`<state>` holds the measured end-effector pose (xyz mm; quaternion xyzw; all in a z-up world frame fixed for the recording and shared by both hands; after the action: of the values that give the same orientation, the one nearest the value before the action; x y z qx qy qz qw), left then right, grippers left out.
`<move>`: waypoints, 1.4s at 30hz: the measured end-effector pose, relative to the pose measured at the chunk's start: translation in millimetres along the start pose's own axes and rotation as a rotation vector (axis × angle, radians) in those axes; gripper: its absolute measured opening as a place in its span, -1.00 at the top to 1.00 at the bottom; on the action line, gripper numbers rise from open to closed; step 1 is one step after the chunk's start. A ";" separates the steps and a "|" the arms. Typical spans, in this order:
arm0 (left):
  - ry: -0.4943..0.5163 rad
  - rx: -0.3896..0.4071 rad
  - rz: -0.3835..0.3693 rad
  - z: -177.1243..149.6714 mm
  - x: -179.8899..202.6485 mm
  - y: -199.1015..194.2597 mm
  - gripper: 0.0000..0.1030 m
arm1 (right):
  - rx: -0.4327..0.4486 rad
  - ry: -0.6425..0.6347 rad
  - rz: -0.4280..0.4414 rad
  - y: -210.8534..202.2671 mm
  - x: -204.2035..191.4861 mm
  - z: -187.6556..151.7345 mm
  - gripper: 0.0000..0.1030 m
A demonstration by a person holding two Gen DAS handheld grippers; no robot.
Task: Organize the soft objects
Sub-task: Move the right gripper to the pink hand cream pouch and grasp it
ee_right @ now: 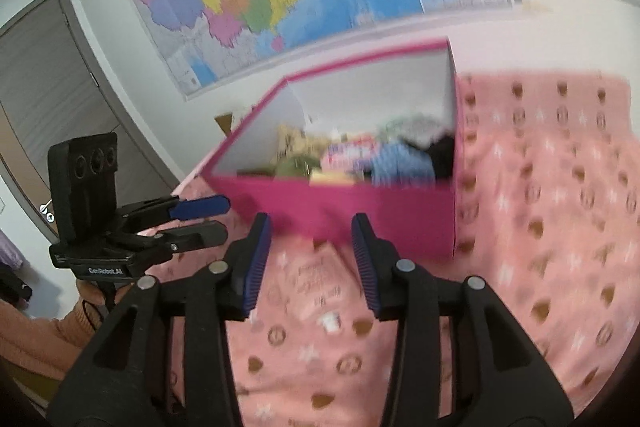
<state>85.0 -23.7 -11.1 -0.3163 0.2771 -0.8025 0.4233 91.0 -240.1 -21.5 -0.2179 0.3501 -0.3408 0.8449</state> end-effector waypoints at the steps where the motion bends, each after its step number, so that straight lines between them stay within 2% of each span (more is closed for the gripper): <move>1: 0.000 -0.022 0.000 -4.9 0.1 6.0 -0.09 | -0.024 0.016 -0.001 5.8 3.4 -8.2 0.15; 5: -0.017 -0.102 0.000 -18.2 -4.4 29.6 -0.09 | -0.102 0.087 0.014 29.5 16.3 -33.1 0.15; 9: -0.041 -0.153 0.007 -22.7 -9.8 50.0 -0.09 | -0.144 0.123 0.028 47.7 21.6 -42.1 0.15; 22: -0.047 -0.217 -0.005 -30.1 -10.9 73.9 -0.07 | -0.162 0.152 0.007 74.5 31.9 -32.8 0.15; 24: -0.043 -0.226 -0.007 -29.9 -10.0 75.9 0.00 | -0.164 0.150 0.012 77.5 30.7 -30.8 0.15; 26: -0.039 -0.241 0.001 -30.7 -9.3 78.7 0.15 | -0.168 0.140 0.017 80.8 27.7 -29.1 0.15; 30: -0.037 -0.240 0.006 -30.1 -8.3 79.3 0.17 | -0.174 0.123 0.037 83.2 26.9 -29.1 0.12; 33: -0.044 -0.238 0.005 -30.3 -9.1 78.0 0.26 | -0.168 0.121 0.033 82.3 26.6 -30.4 0.12; 35: -0.057 -0.236 0.001 -30.0 -9.4 78.1 0.27 | -0.166 0.105 0.008 82.3 23.7 -31.8 0.23; 37: -0.075 -0.234 -0.001 -30.3 -9.7 78.4 0.27 | -0.165 0.099 -0.002 81.4 21.7 -32.6 0.42; 40: -0.094 -0.232 -0.002 -30.0 -10.4 79.2 0.26 | -0.159 0.095 -0.014 78.8 20.3 -33.5 0.57; 42: -0.103 -0.229 -0.003 -29.9 -9.7 79.9 0.26 | -0.149 0.095 -0.012 75.8 20.2 -34.1 0.60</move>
<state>107.4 -49.1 -90.0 -0.4036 0.3445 -0.7489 0.3968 108.4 -208.3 -98.9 -0.2657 0.4130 -0.3288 0.8067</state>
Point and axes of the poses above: each gripper's, at about its wrist camera, not at the fingertips, and y roughly the way its jaws point, x to its right, z to its top, the point moved 1 cm from there along y, roughly the way its jaws point, and after that the axes turned 8 degrees about -x, right-handed, at the moved point
